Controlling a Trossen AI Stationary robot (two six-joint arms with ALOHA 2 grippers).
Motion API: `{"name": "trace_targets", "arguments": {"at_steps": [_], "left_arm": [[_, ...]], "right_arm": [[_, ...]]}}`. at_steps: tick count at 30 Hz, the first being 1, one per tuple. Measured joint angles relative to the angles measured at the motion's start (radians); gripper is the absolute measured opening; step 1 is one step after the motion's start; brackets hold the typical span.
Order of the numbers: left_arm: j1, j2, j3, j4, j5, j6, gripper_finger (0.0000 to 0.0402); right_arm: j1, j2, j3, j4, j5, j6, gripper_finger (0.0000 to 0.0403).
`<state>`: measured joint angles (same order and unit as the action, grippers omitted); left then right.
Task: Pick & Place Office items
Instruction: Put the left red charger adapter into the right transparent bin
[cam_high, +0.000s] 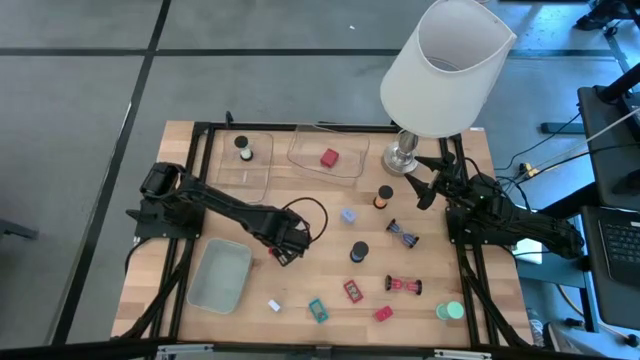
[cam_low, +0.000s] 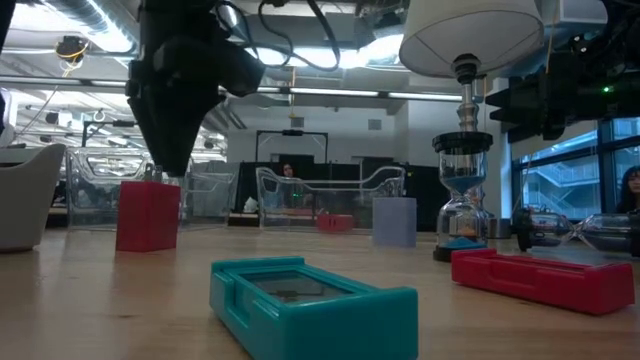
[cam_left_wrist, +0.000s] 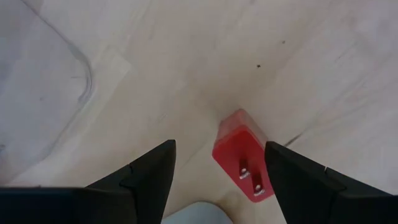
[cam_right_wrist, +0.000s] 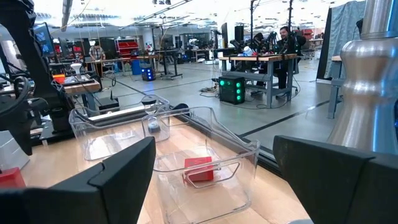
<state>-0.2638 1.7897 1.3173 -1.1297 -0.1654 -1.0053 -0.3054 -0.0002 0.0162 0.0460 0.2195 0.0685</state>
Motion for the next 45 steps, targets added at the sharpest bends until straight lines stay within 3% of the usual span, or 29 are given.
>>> {"name": "trace_targets", "arguments": {"at_steps": [13,21,31,38,45], "left_arm": [[-0.003,0.001,-0.002,0.014,0.023,-0.185,0.0304],[-0.002,0.014,-0.003,0.03,0.024,-0.292,0.0319],[-0.002,0.042,-0.151,0.202,0.13,-0.312,0.0318],[-0.002,0.042,-0.16,0.207,0.108,-0.235,0.0282],[-0.002,0.042,-0.16,0.185,0.143,-0.199,0.0194]], "right_arm": [[0.0,0.0,0.0,0.0,0.0,0.0,0.0327],[0.0,0.0,0.0,0.0,0.0,0.0,0.0327],[0.0,0.0,0.0,0.0,-0.001,0.0,0.0327],[0.0,0.0,0.0,0.0,0.0,0.0,0.0327],[0.0,0.0,0.0,0.0,0.0,0.0,0.0327]]}}
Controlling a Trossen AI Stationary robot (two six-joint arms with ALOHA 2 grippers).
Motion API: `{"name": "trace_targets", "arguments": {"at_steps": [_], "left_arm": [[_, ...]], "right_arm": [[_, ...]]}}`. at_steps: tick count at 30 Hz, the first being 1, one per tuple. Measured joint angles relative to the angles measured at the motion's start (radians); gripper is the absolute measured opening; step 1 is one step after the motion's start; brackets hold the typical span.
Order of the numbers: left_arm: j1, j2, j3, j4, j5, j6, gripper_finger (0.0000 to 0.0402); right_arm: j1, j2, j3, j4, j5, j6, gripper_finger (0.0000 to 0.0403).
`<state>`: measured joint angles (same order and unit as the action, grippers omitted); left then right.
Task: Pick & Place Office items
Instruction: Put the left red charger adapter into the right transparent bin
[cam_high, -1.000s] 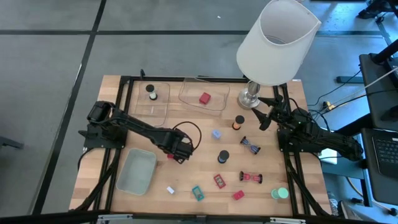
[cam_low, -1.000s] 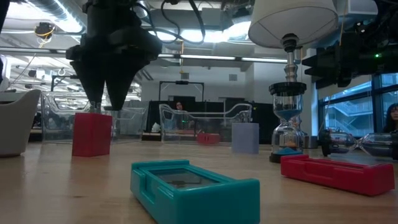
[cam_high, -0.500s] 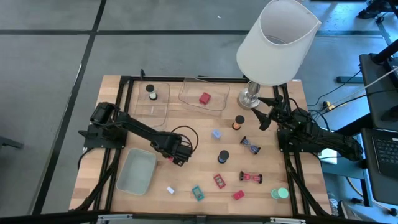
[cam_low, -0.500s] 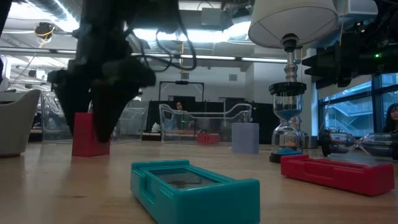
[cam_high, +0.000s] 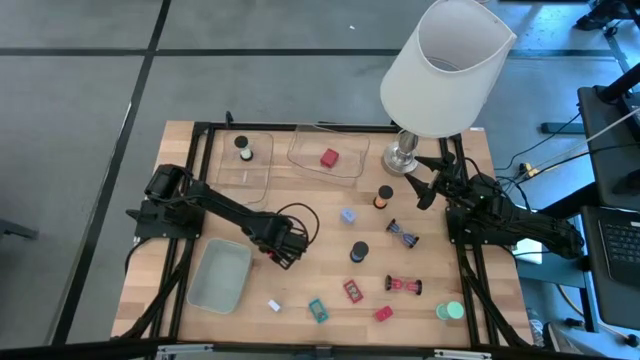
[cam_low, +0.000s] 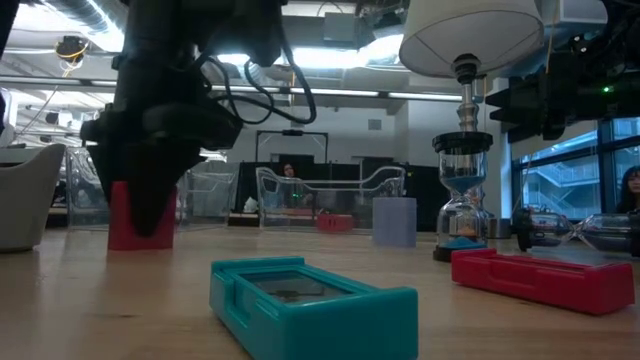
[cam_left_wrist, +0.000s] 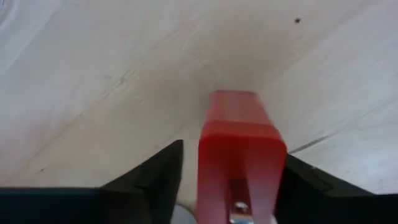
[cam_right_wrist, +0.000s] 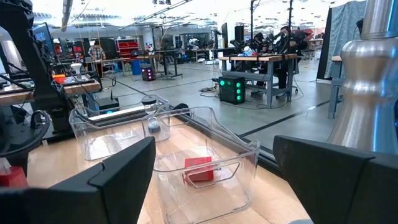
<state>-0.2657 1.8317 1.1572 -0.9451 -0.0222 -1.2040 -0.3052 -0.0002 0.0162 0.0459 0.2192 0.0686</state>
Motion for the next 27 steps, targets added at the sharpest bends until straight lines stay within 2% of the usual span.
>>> {"name": "trace_targets", "arguments": {"at_steps": [5,9,14,17,19,22,27], "left_arm": [[0.007,-0.021,0.0,0.002,0.009,0.046,0.0114],[0.042,-0.082,0.0,0.007,-0.028,0.077,0.0114],[0.128,-0.216,0.001,0.038,-0.187,0.133,0.0114],[0.212,-0.299,0.002,0.127,-0.3,0.253,0.0114],[0.287,-0.331,0.002,0.214,-0.328,0.375,0.0114],[0.426,-0.325,0.003,0.36,-0.25,0.565,0.0114],[0.629,-0.211,0.011,0.556,-0.021,0.675,0.0114]], "right_arm": [[0.0,0.0,0.0,0.0,0.0,0.0,0.0327],[0.0,0.0,0.0,0.0,0.0,0.0,0.0327],[0.0,0.0,0.0,0.0,0.0,0.0,0.0327],[0.0,0.0,0.0,0.0,0.0,0.0,0.0327],[0.0,0.0,0.0,0.0,-0.001,0.0,0.0327],[0.0,0.0,0.0,0.0,-0.002,0.0,0.0327],[0.0,0.0,0.0,-0.001,-0.002,0.0,0.0327]]}}
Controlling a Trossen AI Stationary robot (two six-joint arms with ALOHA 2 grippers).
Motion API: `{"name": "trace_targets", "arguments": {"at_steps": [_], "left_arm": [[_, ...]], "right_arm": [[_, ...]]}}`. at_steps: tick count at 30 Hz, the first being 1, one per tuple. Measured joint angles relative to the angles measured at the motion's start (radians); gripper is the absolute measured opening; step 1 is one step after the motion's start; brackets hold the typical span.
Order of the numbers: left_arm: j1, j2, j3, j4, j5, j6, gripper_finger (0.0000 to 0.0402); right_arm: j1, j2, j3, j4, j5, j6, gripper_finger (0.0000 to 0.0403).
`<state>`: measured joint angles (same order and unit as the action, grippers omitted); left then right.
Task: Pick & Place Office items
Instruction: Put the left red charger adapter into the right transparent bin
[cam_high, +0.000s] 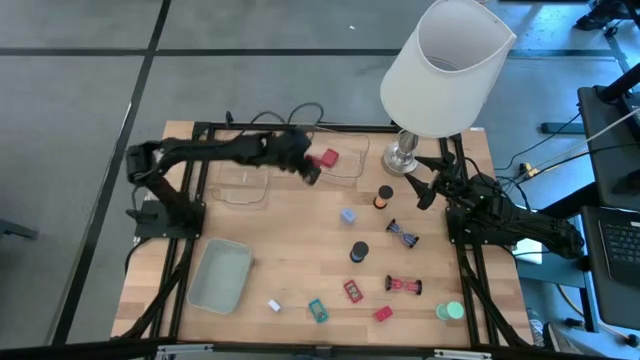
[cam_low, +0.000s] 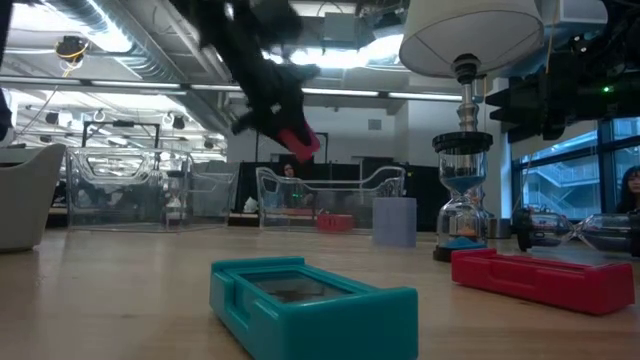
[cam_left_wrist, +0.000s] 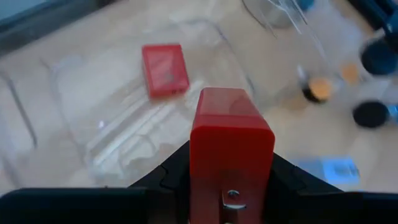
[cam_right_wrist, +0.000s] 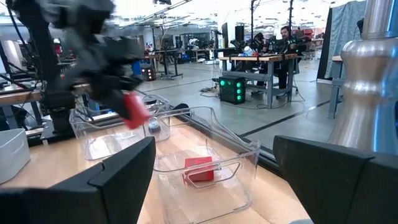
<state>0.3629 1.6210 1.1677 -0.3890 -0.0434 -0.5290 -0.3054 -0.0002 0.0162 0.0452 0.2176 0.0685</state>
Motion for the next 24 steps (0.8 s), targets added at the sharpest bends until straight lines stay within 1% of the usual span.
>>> {"name": "trace_targets", "arguments": {"at_steps": [2,5,11,15,18,21,24], "left_arm": [[0.06,0.053,0.038,0.02,0.03,0.034,0.0114],[0.114,0.143,0.114,0.009,0.038,0.093,0.0114],[0.148,0.302,0.328,-0.196,0.031,0.22,0.0114],[0.158,0.387,0.437,-0.345,0.012,0.26,0.0115],[0.16,0.426,0.482,-0.409,-0.017,0.287,0.0122],[0.16,0.455,0.495,-0.427,-0.045,0.301,0.0122],[0.162,0.464,0.499,-0.425,-0.047,0.305,0.0121]], "right_arm": [[0.0,0.0,0.0,0.001,-0.001,0.0,0.0327],[0.0,0.0,0.0,0.0,0.0,0.0,0.0327],[0.0,0.0,0.0,0.0,0.002,0.0,0.0327],[0.0,0.0,0.0,0.0,0.002,0.0,0.0327],[0.0,0.0,0.0,0.0,0.002,0.0,0.0327],[0.0,0.0,0.0,0.0,0.002,0.0,0.0327],[0.0,0.0,0.0,0.0,0.002,0.0,0.0327]]}}
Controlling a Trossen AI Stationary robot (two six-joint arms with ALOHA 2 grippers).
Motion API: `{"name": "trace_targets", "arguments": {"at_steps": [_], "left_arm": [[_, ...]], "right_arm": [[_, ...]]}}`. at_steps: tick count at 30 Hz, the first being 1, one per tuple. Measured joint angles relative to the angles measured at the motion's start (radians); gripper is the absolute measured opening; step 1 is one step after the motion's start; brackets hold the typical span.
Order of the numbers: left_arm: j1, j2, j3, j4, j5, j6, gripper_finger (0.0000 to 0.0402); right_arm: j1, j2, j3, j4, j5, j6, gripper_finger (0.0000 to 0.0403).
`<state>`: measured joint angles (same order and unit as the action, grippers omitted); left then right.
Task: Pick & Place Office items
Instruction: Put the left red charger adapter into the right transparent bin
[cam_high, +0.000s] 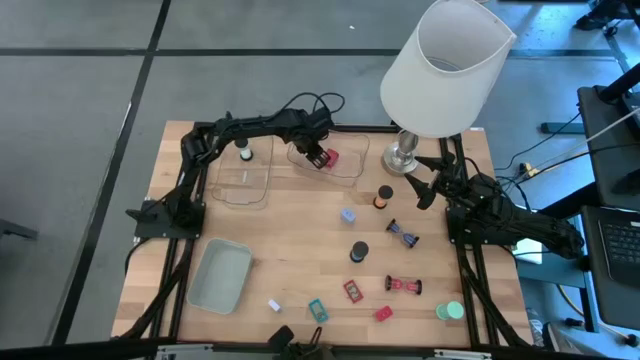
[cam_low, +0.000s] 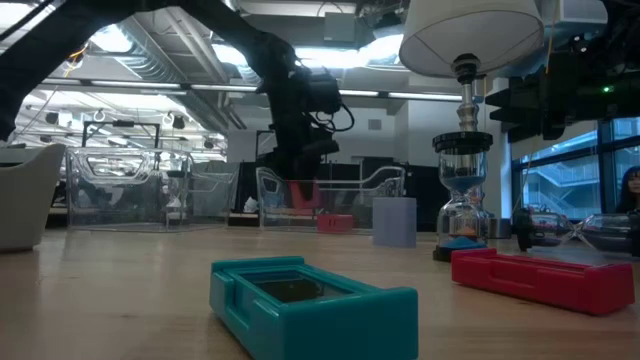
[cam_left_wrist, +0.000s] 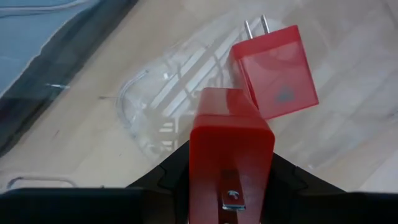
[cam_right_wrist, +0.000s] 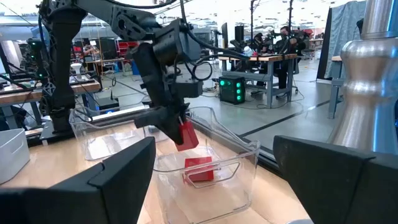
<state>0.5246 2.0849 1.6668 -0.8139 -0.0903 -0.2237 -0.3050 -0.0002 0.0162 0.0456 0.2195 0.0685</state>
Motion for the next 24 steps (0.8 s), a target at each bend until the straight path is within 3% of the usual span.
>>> {"name": "trace_targets", "arguments": {"at_steps": [24], "left_arm": [[0.008,0.06,0.001,-0.016,-0.003,0.031,0.013]], "right_arm": [[0.0,0.0,0.0,0.0,0.0,0.0,0.0327]]}}
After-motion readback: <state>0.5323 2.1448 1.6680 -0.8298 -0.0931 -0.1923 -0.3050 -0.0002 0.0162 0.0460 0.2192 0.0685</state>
